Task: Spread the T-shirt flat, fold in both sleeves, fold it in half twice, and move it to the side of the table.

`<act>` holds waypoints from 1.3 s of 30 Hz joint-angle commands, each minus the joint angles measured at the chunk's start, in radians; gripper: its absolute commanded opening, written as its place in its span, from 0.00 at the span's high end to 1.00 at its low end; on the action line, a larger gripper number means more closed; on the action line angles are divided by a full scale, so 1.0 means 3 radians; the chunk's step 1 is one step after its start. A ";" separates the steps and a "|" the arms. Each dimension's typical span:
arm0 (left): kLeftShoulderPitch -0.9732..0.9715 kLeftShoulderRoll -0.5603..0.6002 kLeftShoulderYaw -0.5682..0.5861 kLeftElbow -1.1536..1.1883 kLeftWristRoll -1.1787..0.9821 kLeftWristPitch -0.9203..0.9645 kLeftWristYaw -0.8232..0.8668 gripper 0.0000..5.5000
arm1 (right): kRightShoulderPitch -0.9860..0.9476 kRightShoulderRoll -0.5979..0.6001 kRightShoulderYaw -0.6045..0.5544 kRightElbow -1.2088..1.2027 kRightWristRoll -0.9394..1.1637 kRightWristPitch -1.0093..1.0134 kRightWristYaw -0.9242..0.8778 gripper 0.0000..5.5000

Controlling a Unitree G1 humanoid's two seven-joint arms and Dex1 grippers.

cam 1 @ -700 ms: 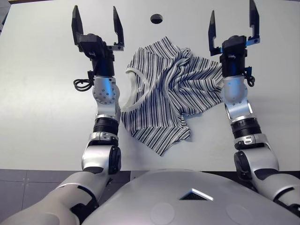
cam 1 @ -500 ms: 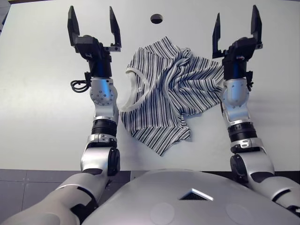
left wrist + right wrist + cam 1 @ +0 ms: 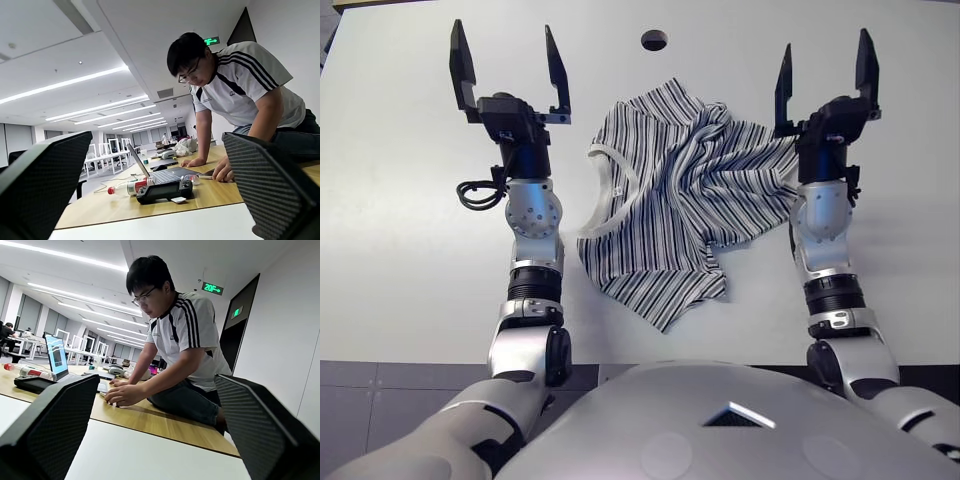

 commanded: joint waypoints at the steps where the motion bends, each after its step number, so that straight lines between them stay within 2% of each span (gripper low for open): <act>1: 0.0069 0.0021 -0.0005 -0.0100 0.0143 0.0035 0.0118 0.13 | 0.0093 -0.0066 -0.0094 -0.0122 -0.0081 0.0065 -0.0051 0.23; 8: 0.0126 -0.0079 -0.0053 -0.0124 -0.0085 0.0244 0.0010 0.13 | 0.0124 0.0017 -0.0048 -0.0144 -0.0125 0.0039 -0.0054 0.23; 24: 0.0119 -0.0057 -0.0163 -0.0116 0.0056 0.0246 0.0055 0.13 | 0.0165 0.0034 0.0033 -0.0225 -0.0223 0.0063 0.0018 0.23; 26: 0.0135 -0.0066 -0.0166 -0.0112 0.0057 0.0229 0.0060 0.17 | 0.0153 0.0029 0.0033 -0.0208 -0.0229 0.0052 0.0021 0.24; 30: 0.0127 -0.0097 -0.0138 -0.0117 -0.0027 0.0207 0.0058 0.17 | 0.0139 0.0014 0.0017 -0.0183 -0.0238 0.0041 0.0014 0.24; 33: 0.0082 0.0044 -0.0194 -0.0128 0.0249 0.0212 0.0097 0.17 | 0.0129 -0.0032 0.0023 -0.0190 -0.0345 0.0025 -0.0022 0.24; 36: -0.0256 0.0466 -0.0556 0.0018 0.1006 0.0302 -0.0030 0.17 | 0.0148 -0.0196 0.0056 -0.0266 -0.0486 -0.0022 0.0066 0.24; 39: -0.0807 0.0836 -0.1234 0.0512 0.1915 0.0396 -0.0213 0.17 | 0.0213 -0.0391 0.0100 -0.0610 -0.0354 -0.0048 0.0355 0.24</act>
